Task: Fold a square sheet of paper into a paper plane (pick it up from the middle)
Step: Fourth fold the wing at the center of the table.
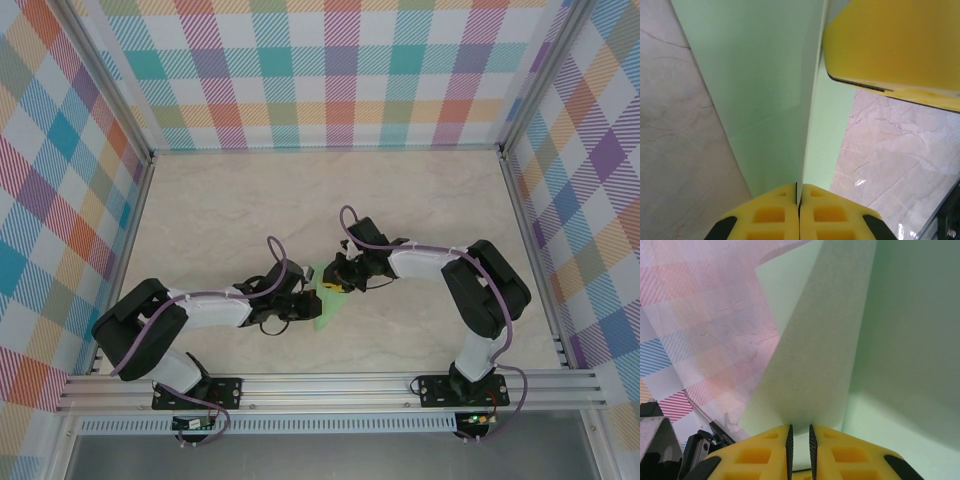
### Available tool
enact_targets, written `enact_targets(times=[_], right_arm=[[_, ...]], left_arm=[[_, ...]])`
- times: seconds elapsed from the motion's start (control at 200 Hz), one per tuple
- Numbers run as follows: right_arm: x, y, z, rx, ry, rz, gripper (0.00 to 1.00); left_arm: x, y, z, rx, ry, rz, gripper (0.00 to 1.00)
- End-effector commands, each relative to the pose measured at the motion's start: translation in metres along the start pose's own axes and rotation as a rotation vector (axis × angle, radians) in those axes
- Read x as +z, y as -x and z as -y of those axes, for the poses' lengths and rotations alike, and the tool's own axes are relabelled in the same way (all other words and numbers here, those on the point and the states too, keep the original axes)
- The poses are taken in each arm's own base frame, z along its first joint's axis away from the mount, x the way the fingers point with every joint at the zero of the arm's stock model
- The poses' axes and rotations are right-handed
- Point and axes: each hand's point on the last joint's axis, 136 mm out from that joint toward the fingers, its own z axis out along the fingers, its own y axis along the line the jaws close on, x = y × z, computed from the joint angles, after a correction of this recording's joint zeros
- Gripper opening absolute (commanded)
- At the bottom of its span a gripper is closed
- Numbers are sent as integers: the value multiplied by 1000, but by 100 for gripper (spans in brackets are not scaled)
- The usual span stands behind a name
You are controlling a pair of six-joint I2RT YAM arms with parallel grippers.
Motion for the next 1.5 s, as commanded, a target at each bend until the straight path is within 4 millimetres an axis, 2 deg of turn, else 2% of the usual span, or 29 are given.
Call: enact_targets(times=[0.0,0.265,0.71,0.965,1.175,1.495], right_arm=[[-13,-2,-11,-37,0,25,20],[-18,-3,-8,-41,-13,46,20],[0,-4,-33,-63,102,-35,19],[14,5,-23,-30,58,-30,18],[17,9,-15,-13,24,-7,18],[19,9,-13,-19,26,-9,19]], left_arm=[[-1,-1,-6,-30,-12,9,3],[3,-11,-14,-90,-16,-25,1],[13,-18,-26,-205,-19,-69,0],[10,-30,-44,-241,38,-88,0],[6,-34,-60,-289,111,-93,0],[9,-37,-63,-332,109,-135,0]])
